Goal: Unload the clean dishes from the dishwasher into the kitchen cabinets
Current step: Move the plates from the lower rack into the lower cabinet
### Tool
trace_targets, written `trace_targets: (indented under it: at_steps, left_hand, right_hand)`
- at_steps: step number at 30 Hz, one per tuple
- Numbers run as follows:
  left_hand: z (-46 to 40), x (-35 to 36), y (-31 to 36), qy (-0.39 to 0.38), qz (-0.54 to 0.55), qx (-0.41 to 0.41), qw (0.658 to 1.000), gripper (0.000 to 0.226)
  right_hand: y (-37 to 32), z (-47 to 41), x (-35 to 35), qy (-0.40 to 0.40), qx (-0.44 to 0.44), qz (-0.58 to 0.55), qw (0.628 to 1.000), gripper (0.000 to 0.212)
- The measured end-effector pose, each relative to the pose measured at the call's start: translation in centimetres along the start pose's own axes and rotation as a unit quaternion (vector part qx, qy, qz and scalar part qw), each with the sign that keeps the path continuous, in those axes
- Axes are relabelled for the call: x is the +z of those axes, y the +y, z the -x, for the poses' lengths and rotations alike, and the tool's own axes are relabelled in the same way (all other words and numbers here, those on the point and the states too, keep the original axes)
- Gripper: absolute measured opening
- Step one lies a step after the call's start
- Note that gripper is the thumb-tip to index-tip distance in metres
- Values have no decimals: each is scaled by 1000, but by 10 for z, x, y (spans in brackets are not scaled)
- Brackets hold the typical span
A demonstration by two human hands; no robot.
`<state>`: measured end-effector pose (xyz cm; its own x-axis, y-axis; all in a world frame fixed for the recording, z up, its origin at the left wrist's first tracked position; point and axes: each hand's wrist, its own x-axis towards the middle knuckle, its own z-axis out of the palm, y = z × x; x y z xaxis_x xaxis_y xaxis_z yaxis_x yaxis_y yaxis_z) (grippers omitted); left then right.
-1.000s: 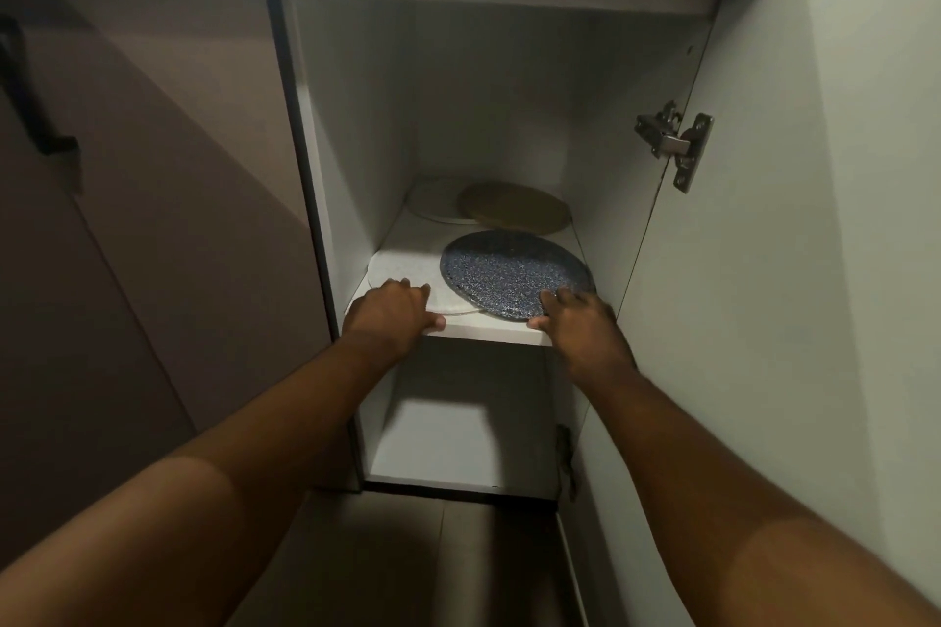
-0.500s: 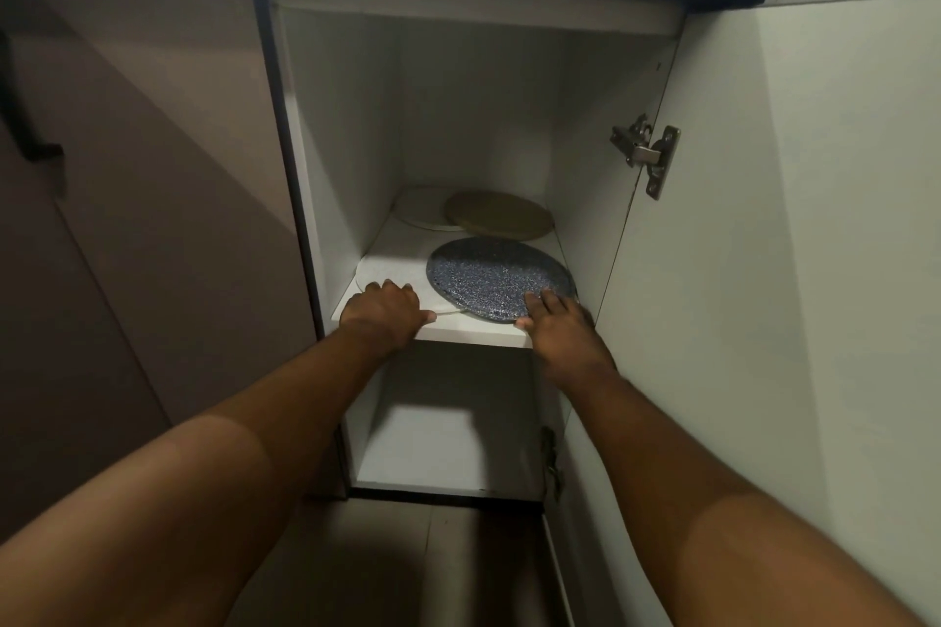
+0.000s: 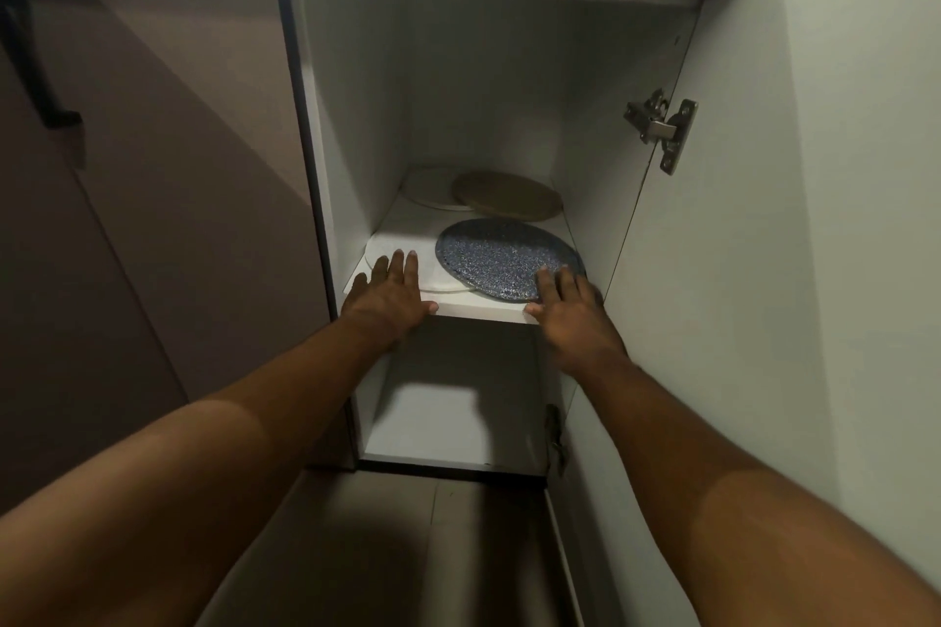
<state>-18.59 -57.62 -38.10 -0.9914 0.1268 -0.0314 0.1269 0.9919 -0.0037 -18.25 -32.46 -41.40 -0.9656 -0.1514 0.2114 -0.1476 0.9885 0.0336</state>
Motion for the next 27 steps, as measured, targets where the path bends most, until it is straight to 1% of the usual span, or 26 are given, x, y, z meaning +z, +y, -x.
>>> trace_targets:
  at_steps: [3,8,11,13,15,16,17,18,19,21,22,23,24,25,26,27]
  left_hand:
    - [13,5,0,47,-23,18,998,76]
    - [38,12,4,115,-32,47,992,73]
    - [52,12,4,120,-35,52,991,71]
    - [59,4,4,105,-20,54,993,70]
    - [70,2,4,98,23,62,993,70]
    - [78,-14,4,73,44,64,994,69]
    - [88,-19,4,69,64,68,993,69]
    - [96,-15,5,78,60,71,993,69]
    - [108,-33,7,66,50,74,994,70]
    - [124,-41,12,51,48,72,995,71]
    - [135,-66,16,20,29,66,997,71]
    - [143,-78,18,-3,27,57,998,72]
    - [146,-78,21,-14,22,54,998,72]
    - [157,-104,25,-40,16,49,998,71]
    - [165,-118,25,-51,29,48,997,71]
    - [170,-120,28,-46,35,53,997,70]
  right_hand:
    - [-6,18,-7,45,4,-29,999,64]
    - [-20,45,-23,60,-1,-33,998,69]
    - [-29,59,-38,68,-2,-52,996,66]
    - [-30,64,-49,54,-1,-60,997,65]
    - [-33,72,-50,52,-8,-65,997,64]
    - [-35,75,-64,35,1,-79,996,63]
    - [-39,82,-73,26,2,-90,996,64]
    - [-41,89,-70,14,-2,-94,995,65]
    - [-44,95,-93,-9,8,-108,994,66]
    - [-48,107,-102,-8,-8,-110,994,70]
    - [-50,112,-131,-26,1,-120,992,72]
    - [-51,117,-145,-34,4,-122,992,72]
    - [-51,123,-144,-52,-1,-117,992,71]
    - [-53,128,-173,-72,9,-121,990,69]
    - [-54,134,-189,-72,7,-122,990,68]
    - [-55,138,-190,-69,3,-109,992,70]
